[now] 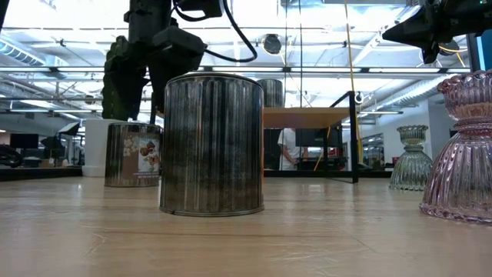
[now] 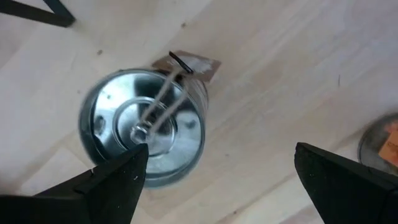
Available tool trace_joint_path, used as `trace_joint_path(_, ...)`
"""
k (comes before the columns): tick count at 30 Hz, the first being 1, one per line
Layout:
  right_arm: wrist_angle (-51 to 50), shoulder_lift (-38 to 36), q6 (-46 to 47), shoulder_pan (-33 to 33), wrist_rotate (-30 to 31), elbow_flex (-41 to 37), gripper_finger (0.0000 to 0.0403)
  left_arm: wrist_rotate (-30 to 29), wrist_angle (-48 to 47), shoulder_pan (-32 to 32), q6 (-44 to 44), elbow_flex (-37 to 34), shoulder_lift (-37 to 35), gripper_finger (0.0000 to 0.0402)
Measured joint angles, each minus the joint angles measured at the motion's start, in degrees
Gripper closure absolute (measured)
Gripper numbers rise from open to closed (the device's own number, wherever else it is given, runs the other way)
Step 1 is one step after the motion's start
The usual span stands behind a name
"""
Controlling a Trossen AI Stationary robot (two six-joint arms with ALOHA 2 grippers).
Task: Pick & Place candle stick holders
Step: Put the top silver scented candle on the shelf
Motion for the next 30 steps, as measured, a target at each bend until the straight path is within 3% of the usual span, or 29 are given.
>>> trace_joint_path(9,0.0,0.0,0.0,0.0,0.0,0.0,0.0403,2.8,0.0,0.8,-2.9,0.0,0.0,0.0002)
trace_joint_path(23,0.0,0.0,0.0,0.0,0.0,0.0,0.0403,-5.5,-2.7,0.7,-4.5,8.4,0.0,0.0002)
trace_joint_path(30,0.0,0.0,0.0,0.0,0.0,0.0,0.0403,-3.7,-1.6,0.7,0.6,8.4,0.0,0.0002)
